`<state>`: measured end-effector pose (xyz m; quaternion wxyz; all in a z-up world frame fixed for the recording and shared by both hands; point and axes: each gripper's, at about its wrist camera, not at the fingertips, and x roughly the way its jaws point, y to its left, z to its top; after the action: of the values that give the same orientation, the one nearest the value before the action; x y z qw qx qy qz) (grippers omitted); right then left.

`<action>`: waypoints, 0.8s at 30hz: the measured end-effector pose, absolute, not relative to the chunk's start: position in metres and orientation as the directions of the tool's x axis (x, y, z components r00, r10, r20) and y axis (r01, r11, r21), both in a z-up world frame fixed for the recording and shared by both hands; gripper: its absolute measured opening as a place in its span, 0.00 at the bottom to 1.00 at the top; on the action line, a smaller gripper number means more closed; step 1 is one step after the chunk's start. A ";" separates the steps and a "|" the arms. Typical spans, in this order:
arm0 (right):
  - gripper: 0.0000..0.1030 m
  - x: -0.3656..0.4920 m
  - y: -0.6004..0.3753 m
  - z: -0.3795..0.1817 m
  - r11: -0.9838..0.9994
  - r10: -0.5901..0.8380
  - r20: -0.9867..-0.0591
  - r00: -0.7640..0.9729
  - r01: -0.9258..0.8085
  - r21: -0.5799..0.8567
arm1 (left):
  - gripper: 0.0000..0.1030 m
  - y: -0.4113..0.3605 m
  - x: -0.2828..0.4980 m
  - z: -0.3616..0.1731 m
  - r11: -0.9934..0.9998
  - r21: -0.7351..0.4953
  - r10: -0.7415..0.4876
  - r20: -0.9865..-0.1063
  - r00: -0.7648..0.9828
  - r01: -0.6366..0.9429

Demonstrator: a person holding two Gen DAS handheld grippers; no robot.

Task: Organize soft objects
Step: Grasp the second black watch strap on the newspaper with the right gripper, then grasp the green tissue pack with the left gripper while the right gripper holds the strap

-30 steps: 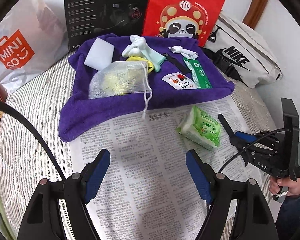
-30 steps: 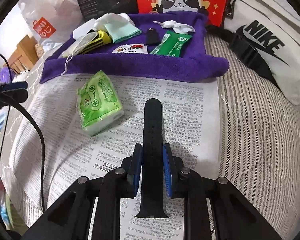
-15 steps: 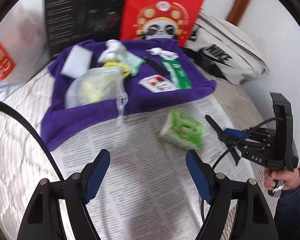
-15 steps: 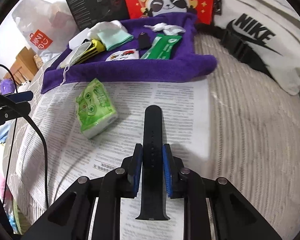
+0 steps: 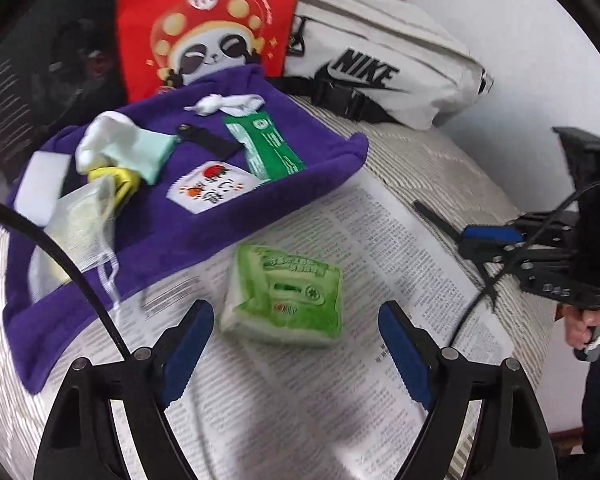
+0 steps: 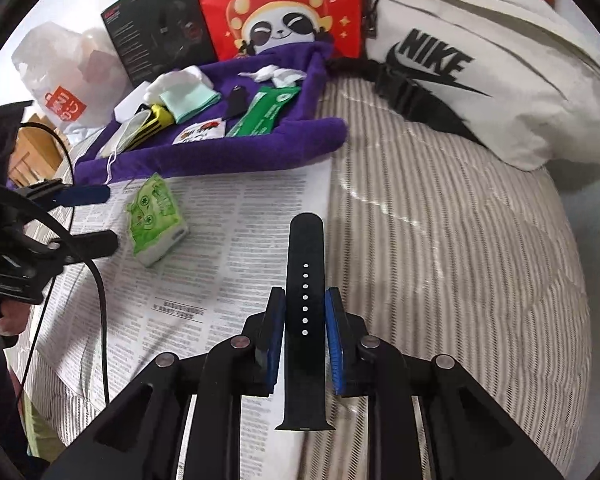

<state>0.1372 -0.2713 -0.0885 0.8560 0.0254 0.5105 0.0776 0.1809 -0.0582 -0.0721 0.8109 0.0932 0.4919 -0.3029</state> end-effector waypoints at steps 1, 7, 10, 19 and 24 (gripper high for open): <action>0.20 0.136 -0.274 -0.087 0.987 0.158 -0.868 0.471 -0.100 0.126 | 0.81 -0.062 0.183 -0.074 0.796 -0.141 -0.395 -0.858 0.329 0.588; 0.20 0.133 -0.283 -0.087 0.988 0.157 -0.867 0.473 -0.082 0.135 | 0.81 -0.085 0.195 -0.098 0.779 -0.052 -0.318 -0.892 0.321 0.625; 0.20 0.133 -0.283 -0.089 0.986 0.164 -0.870 0.465 -0.085 0.141 | 0.86 -0.094 0.196 -0.112 0.774 0.042 -0.235 -0.908 0.348 0.631; 0.20 0.136 -0.271 -0.095 0.981 0.191 -0.875 0.446 -0.117 0.154 | 0.70 -0.078 0.202 -0.106 0.809 -0.024 -0.285 -0.890 0.356 0.587; 0.20 0.137 -0.263 -0.091 0.979 0.198 -0.872 0.448 -0.139 0.151 | 0.70 -0.061 0.194 -0.088 0.824 -0.056 -0.316 -0.872 0.374 0.564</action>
<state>0.1370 -0.2629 -0.0909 0.8505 0.0284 0.5158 0.0992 0.1943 -0.0608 -0.0884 0.8191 0.1265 0.4909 -0.2685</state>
